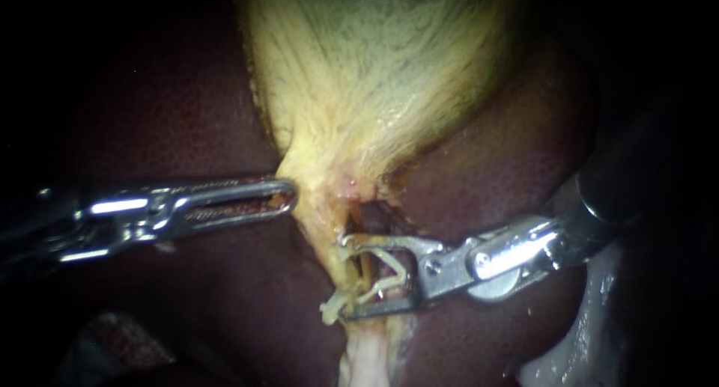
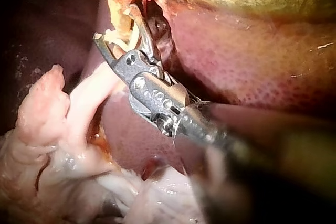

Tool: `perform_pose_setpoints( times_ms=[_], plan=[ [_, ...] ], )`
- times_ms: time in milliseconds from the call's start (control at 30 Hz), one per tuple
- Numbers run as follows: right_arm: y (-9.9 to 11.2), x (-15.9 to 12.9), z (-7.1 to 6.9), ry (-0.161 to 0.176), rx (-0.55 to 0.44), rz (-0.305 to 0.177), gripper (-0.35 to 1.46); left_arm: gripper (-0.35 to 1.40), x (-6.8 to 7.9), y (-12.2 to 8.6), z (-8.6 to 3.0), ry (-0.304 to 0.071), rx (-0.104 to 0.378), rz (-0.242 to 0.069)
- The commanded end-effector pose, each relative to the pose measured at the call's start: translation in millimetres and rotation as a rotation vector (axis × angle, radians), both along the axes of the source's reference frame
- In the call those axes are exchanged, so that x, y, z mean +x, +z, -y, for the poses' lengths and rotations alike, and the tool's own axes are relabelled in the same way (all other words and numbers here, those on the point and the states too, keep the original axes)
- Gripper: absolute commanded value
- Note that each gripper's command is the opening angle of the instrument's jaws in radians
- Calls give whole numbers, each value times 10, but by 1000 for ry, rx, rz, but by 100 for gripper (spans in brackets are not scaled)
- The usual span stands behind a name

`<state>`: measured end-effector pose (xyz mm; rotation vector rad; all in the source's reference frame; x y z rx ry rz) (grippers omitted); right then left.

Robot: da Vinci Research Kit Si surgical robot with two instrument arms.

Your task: Clipping second clip left tube

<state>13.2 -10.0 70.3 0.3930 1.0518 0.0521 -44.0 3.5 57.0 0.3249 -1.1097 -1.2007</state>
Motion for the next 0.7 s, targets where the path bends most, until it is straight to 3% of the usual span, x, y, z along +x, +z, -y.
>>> perform_pose_setpoints(
  times_ms=[33,200,400,700],
  plan=[
    [4,0,0,-6,-4,11,58,-35,0,-1,0,1,0,-1],
    [19,2,3,-13,-13,29,58,-35,1,-3,1,-1,-1,1],
    [17,18,11,-12,-9,30,59,-35,2,-4,0,0,0,2],
    [8,39,27,-73,24,-4,57,-35,1,-4,-1,-1,1,2]
  ],
)
